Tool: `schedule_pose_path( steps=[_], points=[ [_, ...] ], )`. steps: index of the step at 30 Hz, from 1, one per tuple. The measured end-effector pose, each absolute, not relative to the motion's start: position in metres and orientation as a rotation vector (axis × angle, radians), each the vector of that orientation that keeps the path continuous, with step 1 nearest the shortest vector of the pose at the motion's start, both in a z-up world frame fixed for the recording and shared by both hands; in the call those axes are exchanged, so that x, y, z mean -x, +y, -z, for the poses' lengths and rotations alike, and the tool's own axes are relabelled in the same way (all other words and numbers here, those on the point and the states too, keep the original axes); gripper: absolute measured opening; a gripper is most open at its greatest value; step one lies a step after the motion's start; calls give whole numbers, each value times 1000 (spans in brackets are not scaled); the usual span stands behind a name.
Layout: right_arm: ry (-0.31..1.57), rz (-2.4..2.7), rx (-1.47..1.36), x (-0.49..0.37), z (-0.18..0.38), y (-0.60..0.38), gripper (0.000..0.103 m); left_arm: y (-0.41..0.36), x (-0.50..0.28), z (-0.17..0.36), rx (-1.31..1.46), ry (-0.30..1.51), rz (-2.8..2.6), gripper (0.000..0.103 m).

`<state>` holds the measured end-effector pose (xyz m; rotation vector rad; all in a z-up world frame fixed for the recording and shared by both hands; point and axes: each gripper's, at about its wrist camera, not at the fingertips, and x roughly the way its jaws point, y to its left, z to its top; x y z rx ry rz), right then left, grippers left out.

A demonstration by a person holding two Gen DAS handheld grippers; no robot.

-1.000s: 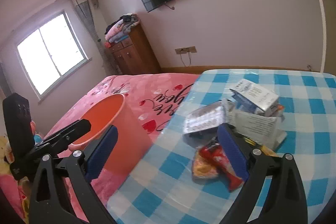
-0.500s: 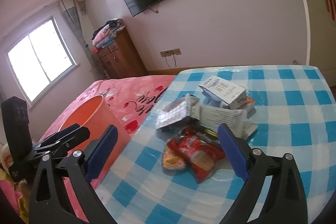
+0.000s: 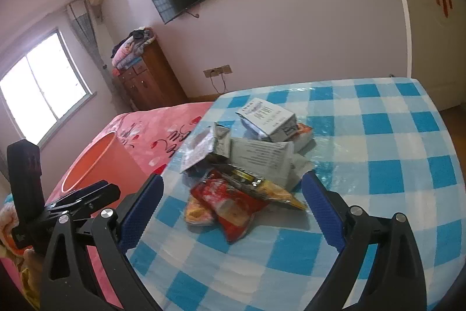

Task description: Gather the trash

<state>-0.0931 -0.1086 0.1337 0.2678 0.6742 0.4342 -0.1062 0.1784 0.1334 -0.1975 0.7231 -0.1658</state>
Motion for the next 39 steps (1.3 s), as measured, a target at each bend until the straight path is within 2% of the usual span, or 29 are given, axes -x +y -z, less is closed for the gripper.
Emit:
schedule_pose_path(
  steps=[14,22,39],
  points=[
    [770,-427,-199,64,-95,-123,95,177,48,-94,567,891,198,95],
    [832,-481,-183,39,-73,-118,95,188,5,-73,787,923,163,95],
    [929,-632,-118,16,-41,-87,95,200,-49,-50,978,977,76,95]
  ],
)
